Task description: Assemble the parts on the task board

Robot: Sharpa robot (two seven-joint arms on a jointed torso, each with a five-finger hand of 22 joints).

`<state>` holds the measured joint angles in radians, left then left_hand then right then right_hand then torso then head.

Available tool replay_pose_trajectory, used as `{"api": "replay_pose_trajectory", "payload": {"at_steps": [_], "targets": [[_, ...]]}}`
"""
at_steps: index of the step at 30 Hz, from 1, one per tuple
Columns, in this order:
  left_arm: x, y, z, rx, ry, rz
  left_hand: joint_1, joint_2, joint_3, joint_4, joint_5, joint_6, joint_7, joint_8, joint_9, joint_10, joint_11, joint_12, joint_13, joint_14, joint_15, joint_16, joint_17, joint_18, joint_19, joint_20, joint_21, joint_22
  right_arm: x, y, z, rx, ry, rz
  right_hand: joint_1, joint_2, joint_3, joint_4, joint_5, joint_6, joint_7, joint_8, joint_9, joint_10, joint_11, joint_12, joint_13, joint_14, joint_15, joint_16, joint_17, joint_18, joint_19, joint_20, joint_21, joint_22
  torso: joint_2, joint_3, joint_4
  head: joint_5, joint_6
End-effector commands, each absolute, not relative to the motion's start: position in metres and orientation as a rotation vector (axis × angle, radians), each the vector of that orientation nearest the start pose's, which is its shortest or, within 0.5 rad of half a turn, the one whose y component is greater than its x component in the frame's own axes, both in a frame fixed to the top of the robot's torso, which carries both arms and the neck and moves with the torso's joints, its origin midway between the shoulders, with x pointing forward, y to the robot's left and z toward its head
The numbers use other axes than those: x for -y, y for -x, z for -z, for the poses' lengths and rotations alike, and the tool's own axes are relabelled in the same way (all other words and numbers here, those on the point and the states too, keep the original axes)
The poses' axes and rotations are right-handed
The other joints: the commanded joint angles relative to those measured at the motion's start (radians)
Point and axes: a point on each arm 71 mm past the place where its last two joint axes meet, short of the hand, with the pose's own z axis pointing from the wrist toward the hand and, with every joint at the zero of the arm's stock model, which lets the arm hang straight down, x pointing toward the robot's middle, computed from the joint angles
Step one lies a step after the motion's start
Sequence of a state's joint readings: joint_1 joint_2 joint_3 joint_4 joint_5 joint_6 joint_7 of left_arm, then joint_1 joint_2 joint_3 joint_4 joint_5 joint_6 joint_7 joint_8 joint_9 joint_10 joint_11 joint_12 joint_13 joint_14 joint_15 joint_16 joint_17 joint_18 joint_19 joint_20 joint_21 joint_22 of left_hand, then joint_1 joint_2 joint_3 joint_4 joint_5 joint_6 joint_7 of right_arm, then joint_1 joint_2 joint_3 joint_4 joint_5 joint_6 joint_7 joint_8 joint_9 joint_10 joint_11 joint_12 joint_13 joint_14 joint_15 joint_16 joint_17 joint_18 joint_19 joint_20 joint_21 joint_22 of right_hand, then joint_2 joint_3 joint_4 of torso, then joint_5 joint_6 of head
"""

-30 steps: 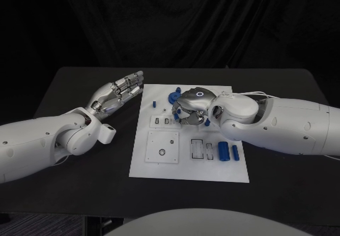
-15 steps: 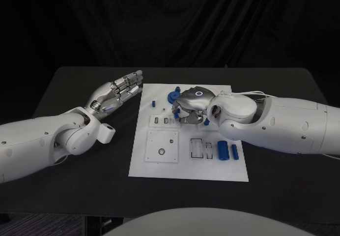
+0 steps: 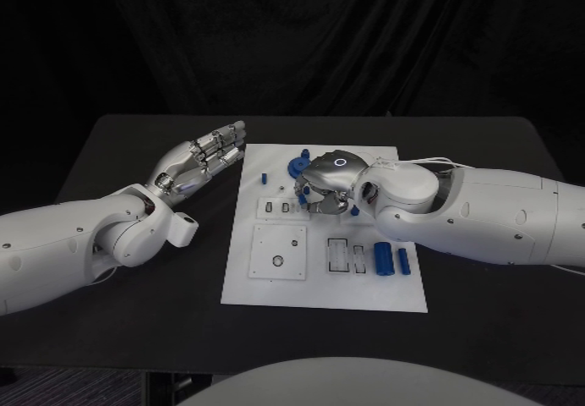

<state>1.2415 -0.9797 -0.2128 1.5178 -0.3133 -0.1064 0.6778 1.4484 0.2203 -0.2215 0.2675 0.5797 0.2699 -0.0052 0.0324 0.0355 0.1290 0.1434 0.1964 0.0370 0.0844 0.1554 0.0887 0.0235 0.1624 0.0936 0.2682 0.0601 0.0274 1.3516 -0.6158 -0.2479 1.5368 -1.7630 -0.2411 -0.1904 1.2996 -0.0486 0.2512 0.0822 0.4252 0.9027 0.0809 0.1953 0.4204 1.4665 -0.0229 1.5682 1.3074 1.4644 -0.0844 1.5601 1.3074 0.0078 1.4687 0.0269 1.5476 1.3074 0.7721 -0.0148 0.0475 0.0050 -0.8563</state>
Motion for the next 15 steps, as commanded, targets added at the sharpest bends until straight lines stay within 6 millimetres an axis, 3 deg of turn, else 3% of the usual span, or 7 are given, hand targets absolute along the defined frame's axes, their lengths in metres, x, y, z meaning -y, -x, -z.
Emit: {"api": "replay_pose_trajectory", "payload": {"at_steps": [1,15], "targets": [[-0.2605,-0.4556,0.1905,-1.388,0.556,1.708,0.012,0.002,0.007,-0.001,0.007,-0.005,-0.002,0.002,-0.001,-0.007,0.002,-0.006,-0.001,-0.001,0.006,0.004,0.001,0.018,-0.002,0.006,0.005,0.001,0.0855,-0.4644,0.1872,-1.600,0.703,-0.536,-0.012,-0.001,0.000,-0.005,-0.017,-0.013,-0.001,-0.010,-0.003,0.104,0.008,0.003,0.263,0.101,0.009,-0.006,0.242,0.000,0.085,0.009,-0.005,0.252,0.000,-0.0004,0.0001,0.000,0.002],[-0.2615,-0.4560,0.1907,-1.389,0.557,1.703,0.012,0.001,0.007,-0.002,0.007,-0.006,-0.001,0.002,-0.001,-0.008,0.002,-0.007,-0.002,-0.001,0.006,0.004,0.001,0.018,-0.001,0.007,0.005,0.001,0.0858,-0.4652,0.1890,-1.617,0.716,-0.528,-0.051,-0.015,0.000,-0.005,-0.140,-0.090,0.000,-0.088,-0.047,0.104,0.010,0.003,0.263,0.100,0.011,-0.011,0.234,0.003,0.080,0.012,-0.016,0.249,0.000,0.0005,-0.0014,0.003,0.002]]}}
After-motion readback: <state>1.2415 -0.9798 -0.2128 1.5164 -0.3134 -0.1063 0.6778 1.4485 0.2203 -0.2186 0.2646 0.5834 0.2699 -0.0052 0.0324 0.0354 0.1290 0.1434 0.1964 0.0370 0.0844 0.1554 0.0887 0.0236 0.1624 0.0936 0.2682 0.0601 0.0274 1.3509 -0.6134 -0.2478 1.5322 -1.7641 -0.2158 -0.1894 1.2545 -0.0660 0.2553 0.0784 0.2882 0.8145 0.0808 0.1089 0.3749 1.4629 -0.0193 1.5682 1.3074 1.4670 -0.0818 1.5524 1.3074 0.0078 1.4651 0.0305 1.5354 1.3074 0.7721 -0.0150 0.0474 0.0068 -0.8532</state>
